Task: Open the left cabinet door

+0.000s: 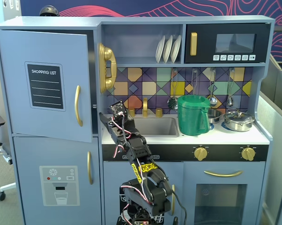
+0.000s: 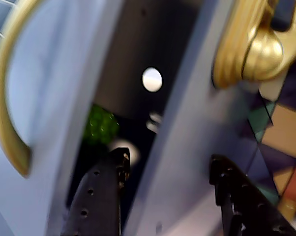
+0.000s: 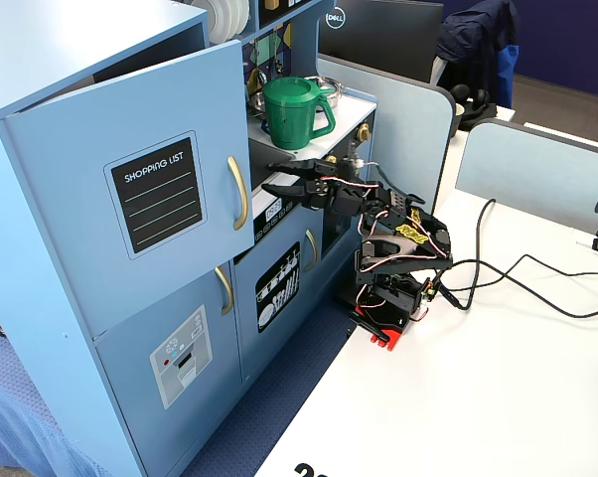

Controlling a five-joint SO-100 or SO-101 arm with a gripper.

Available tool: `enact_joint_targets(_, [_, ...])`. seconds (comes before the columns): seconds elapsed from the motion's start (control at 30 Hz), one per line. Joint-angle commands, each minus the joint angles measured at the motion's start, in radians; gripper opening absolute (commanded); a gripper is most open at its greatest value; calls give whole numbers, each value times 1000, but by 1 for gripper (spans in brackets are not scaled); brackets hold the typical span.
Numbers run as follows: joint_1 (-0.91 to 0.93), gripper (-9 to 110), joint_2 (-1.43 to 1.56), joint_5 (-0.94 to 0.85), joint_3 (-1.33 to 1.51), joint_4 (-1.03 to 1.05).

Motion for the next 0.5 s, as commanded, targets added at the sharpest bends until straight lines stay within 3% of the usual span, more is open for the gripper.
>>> enact_joint_targets(0.0, [46,11,-86,26,-40,-48])
enact_joint_targets(0.47, [-67,10,-377,-58,-84,-371])
